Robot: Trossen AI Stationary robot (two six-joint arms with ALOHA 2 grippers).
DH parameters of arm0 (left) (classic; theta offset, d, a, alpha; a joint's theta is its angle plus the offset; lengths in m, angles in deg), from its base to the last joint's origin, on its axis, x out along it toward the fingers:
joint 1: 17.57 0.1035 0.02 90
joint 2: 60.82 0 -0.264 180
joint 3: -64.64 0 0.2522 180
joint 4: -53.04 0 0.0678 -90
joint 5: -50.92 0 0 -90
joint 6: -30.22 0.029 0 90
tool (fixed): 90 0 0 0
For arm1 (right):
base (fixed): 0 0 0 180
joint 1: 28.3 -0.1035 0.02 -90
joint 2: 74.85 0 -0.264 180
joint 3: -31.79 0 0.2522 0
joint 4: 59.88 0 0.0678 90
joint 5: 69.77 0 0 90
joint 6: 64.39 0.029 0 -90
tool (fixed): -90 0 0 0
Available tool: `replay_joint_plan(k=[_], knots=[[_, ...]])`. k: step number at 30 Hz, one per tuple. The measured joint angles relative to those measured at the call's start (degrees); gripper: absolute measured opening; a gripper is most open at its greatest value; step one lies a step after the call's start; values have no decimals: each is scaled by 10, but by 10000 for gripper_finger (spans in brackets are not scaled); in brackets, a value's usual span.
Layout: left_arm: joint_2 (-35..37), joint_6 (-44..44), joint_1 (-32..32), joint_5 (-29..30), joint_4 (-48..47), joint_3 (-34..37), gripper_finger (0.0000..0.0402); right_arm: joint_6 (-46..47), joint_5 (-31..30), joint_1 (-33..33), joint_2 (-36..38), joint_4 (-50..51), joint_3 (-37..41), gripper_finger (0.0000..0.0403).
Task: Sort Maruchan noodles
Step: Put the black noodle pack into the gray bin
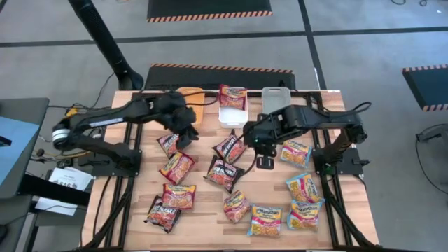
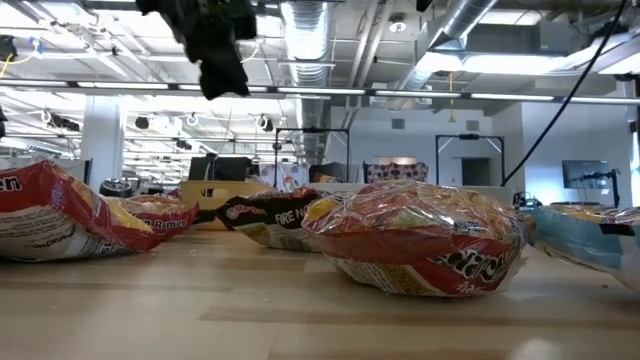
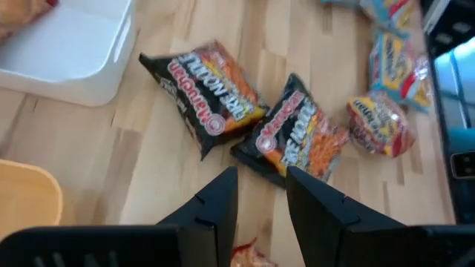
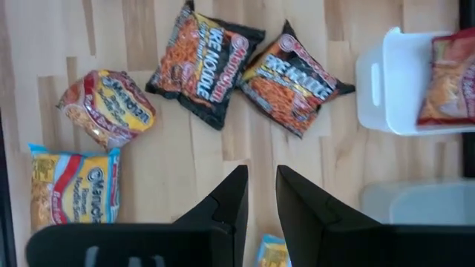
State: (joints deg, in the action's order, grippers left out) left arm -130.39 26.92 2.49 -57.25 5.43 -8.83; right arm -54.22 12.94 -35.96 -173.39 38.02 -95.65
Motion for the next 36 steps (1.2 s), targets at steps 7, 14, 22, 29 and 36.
replay_joint_plan(k=[7,14,22,29,36], knots=[[100,-24,-34,37,12,47,102,3,32,-16,0,-80,53,96],[139,-36,-59,78,14,48,102,-15,74,-16,-1,-182,111,96],[126,-48,-61,82,8,48,102,-47,75,-16,-2,-252,146,96],[105,-48,-61,101,-1,47,102,-102,75,-5,-1,-315,145,96],[103,-47,-60,97,-5,48,102,-103,75,26,-1,-305,145,100]])
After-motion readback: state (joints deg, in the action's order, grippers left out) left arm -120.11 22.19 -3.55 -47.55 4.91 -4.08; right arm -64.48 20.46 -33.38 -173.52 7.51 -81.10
